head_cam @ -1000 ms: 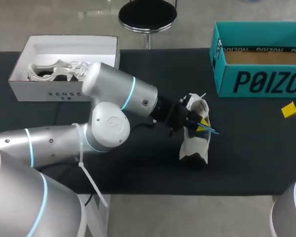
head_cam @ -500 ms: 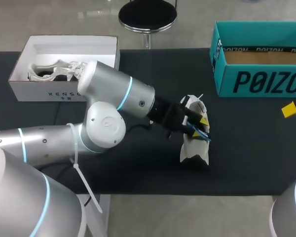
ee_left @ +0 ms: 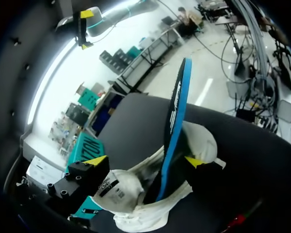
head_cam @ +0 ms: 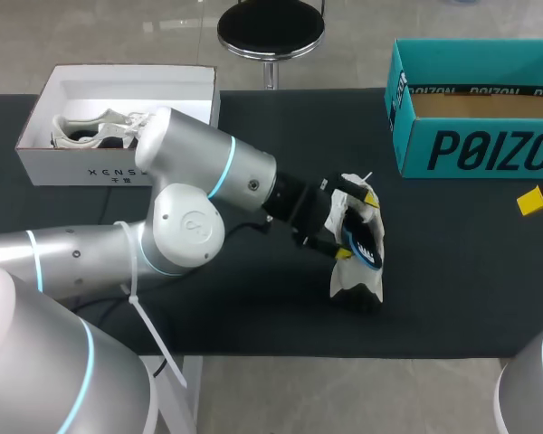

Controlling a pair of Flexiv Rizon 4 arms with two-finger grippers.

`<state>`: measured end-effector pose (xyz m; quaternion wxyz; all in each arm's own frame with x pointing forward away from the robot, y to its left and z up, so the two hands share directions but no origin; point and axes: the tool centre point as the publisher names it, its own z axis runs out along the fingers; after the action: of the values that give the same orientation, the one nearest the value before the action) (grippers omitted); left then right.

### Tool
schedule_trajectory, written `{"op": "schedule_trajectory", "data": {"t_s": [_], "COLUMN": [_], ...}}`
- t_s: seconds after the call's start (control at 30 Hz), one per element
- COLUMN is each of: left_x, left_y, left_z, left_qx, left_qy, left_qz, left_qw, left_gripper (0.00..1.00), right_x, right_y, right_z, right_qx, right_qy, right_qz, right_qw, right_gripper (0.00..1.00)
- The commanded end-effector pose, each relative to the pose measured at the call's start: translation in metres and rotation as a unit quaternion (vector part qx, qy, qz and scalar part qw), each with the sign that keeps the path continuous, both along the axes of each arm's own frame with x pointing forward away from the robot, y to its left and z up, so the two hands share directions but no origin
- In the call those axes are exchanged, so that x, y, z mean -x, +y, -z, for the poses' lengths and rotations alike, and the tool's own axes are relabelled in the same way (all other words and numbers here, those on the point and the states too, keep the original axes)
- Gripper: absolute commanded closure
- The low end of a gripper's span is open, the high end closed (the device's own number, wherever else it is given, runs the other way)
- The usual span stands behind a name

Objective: Take the shoe out of the shoebox, open the shoe tongue, remove and reinsert the insole, then place the shoe into the shoebox

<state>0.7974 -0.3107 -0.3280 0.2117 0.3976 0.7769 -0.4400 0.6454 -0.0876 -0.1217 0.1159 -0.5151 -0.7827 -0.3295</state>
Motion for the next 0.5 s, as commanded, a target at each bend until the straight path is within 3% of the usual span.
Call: {"op": "schedule_trajectory", "data": {"t_s": [0.03, 0.17, 0.3, 0.37, 0.4, 0.5], "left_x": [-0.004, -0.008, -0.008, -0.007, -0.007, -0.005], "left_y": [0.004, 0.008, 0.013, 0.014, 0.015, 0.017], "left_z": [0.001, 0.002, 0.003, 0.004, 0.005, 0.005], "left_qx": [-0.006, -0.006, -0.008, -0.009, -0.009, -0.009], "left_qy": [-0.001, 0.001, 0.002, 0.004, 0.005, 0.009], "left_qz": [-0.006, -0.012, -0.013, -0.012, -0.011, -0.011], "left_qw": [1.000, 1.000, 1.000, 1.000, 1.000, 1.000], "left_gripper": [0.00, 0.00, 0.08, 0.15, 0.34, 0.51], "right_x": [0.009, 0.009, 0.009, 0.009, 0.009, 0.009], "right_y": [-0.001, -0.001, -0.001, -0.001, -0.001, -0.001], "right_z": [0.002, 0.002, 0.002, 0.002, 0.002, 0.002], "right_qx": [-0.002, -0.002, -0.002, -0.002, -0.002, -0.002], "right_qy": [-0.009, -0.009, -0.009, -0.009, -0.009, -0.009], "right_qz": [0.008, 0.008, 0.008, 0.008, 0.008, 0.008], "right_qw": [1.000, 1.000, 1.000, 1.000, 1.000, 1.000], "right_gripper": [0.00, 0.00, 0.00, 0.00, 0.00, 0.00]}}
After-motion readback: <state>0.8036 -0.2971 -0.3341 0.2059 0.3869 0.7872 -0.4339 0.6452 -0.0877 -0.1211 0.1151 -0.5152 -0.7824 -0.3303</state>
